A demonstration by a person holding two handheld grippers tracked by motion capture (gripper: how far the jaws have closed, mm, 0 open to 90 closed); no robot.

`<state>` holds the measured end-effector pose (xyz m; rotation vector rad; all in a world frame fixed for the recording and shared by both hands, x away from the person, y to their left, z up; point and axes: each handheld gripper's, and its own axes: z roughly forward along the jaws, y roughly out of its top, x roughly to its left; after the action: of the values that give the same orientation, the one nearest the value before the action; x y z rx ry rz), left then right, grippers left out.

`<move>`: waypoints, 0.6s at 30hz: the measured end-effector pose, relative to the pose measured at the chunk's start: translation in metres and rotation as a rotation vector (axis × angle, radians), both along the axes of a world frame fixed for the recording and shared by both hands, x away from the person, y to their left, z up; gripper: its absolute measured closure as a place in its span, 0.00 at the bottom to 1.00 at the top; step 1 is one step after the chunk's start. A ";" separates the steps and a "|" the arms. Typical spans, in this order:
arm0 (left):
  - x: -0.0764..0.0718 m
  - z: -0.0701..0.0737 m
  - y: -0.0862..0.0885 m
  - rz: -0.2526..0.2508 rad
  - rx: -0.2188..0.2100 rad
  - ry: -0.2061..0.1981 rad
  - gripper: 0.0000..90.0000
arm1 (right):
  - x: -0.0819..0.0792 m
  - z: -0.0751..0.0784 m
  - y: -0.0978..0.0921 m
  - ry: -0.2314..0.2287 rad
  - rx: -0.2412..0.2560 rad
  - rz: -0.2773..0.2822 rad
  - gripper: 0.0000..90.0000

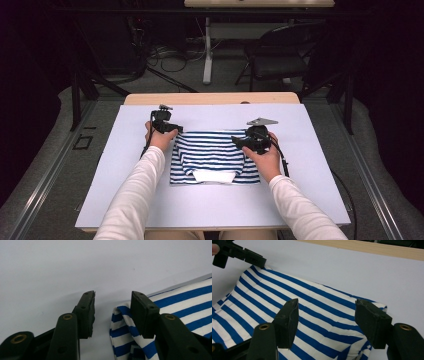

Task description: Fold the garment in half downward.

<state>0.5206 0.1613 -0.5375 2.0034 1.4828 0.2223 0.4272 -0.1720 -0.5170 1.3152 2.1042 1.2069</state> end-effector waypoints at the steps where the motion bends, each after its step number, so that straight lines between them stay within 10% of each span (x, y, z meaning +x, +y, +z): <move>1: 0.000 0.000 0.000 -0.003 -0.003 0.002 0.64 | -0.001 0.000 0.002 0.004 0.004 0.002 0.40; 18: 0.000 -0.002 -0.004 -0.032 -0.018 0.025 0.87 | -0.011 -0.009 0.025 0.008 0.020 0.055 0.40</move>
<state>0.5201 0.1573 -0.5391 2.0214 1.4619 0.1703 0.4163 -0.1471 -0.5256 1.2798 2.1526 1.2503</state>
